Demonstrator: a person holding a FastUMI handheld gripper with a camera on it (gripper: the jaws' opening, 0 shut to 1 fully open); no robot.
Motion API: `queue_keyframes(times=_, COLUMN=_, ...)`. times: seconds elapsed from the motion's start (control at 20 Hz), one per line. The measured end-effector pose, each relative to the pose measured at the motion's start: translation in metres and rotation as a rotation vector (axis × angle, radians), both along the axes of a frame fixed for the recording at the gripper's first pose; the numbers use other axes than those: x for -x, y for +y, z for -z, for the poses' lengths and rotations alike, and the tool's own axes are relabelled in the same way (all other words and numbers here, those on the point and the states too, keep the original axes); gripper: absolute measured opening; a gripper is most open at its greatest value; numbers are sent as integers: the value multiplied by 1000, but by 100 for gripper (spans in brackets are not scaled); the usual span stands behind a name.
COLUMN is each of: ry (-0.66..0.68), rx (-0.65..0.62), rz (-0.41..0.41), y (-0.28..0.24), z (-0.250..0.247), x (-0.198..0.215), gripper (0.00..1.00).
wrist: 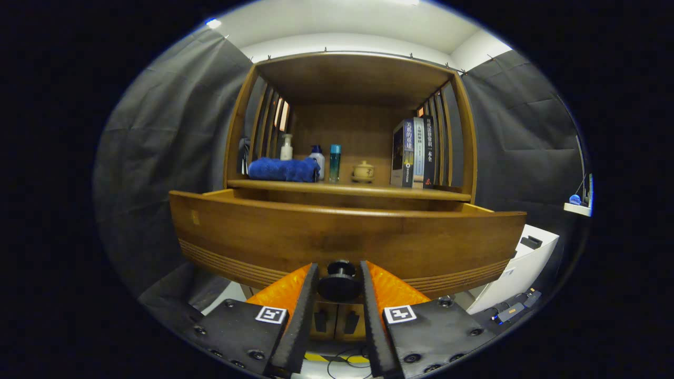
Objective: Pull open the drawer, take out the items inside it, and place them on the countertop above the cabinet.
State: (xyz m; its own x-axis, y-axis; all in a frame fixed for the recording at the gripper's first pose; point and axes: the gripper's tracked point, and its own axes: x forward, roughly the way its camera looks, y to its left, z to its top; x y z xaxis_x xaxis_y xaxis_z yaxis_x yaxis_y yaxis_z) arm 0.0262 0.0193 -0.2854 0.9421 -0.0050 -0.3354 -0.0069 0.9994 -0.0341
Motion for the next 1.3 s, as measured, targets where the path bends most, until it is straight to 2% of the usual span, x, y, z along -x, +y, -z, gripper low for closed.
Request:
queue_keyframes(times=0.15, ry=73, rx=-105, rz=28, y=5, z=28, x=2, gripper=54)
queue_keyframes(times=0.25, ry=95, rx=-108, rz=46, y=1, z=33, x=3, gripper=57)
queue_keyframes(times=0.55, ry=-45, rx=-39, rz=28, y=7, z=-9, x=-5, gripper=63)
queue_keyframes(times=0.7, ry=-31, rx=-46, rz=59, y=3, z=-8, x=-8, gripper=56)
queue_keyframes(times=0.85, ry=-45, rx=-19, rz=49, y=5, z=-8, x=-11, gripper=49)
queue_keyframes(times=1.05, ry=-41, rx=-15, rz=48, y=5, z=-4, x=-8, gripper=53)
queue_keyframes(times=1.25, ry=-8, rx=-66, rz=43, y=8, z=-4, x=-6, gripper=39)
queue_keyframes(times=1.3, ry=-6, rx=-76, rz=42, y=9, z=-6, x=-3, gripper=38)
